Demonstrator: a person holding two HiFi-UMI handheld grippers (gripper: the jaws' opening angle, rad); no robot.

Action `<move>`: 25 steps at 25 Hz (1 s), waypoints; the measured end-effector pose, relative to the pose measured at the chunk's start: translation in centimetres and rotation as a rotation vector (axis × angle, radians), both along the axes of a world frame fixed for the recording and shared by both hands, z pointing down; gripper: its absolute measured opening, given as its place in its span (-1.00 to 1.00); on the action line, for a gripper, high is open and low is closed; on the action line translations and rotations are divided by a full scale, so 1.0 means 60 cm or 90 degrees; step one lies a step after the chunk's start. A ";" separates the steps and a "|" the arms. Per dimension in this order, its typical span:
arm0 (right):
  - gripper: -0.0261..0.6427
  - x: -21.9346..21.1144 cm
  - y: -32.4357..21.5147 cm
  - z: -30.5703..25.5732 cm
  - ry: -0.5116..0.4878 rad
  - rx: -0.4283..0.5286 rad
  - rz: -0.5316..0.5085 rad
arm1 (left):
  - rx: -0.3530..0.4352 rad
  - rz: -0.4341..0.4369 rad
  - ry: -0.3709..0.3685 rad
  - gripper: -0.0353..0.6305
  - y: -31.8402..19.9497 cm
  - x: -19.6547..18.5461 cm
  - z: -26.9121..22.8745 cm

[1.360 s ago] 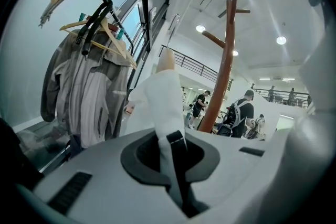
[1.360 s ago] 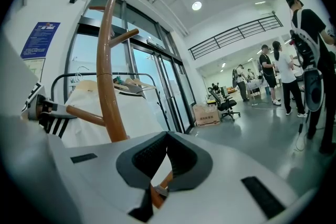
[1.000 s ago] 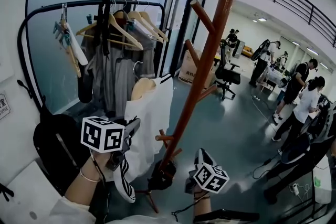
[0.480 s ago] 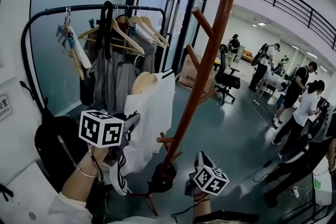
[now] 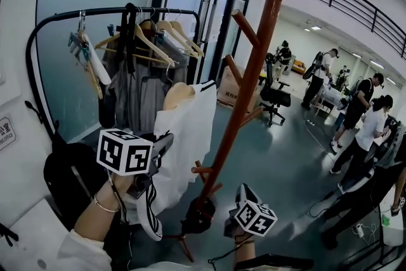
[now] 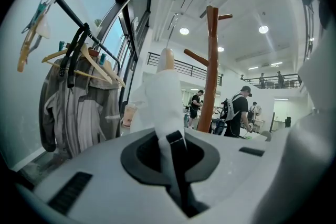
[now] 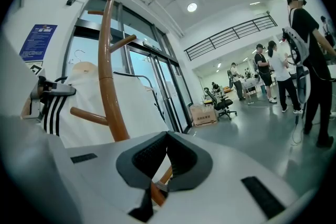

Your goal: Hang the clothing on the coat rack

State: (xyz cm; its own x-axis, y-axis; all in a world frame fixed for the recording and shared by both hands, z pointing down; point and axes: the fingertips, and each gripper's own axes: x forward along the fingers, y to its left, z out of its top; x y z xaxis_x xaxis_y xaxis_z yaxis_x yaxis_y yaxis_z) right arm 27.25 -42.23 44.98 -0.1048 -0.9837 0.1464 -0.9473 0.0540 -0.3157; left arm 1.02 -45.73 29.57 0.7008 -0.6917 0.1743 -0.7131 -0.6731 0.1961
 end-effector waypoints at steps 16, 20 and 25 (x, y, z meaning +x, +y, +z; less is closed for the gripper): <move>-0.85 0.000 -0.007 -0.020 0.012 0.009 0.002 | 0.023 0.037 -0.016 -0.82 -0.010 0.047 -0.035; -0.85 0.005 -0.009 -0.024 0.014 0.010 0.002 | 0.026 0.046 -0.018 -0.82 -0.011 0.060 -0.041; -0.85 0.010 -0.010 -0.020 0.011 0.008 0.002 | 0.023 0.053 -0.019 -0.82 -0.013 0.071 -0.045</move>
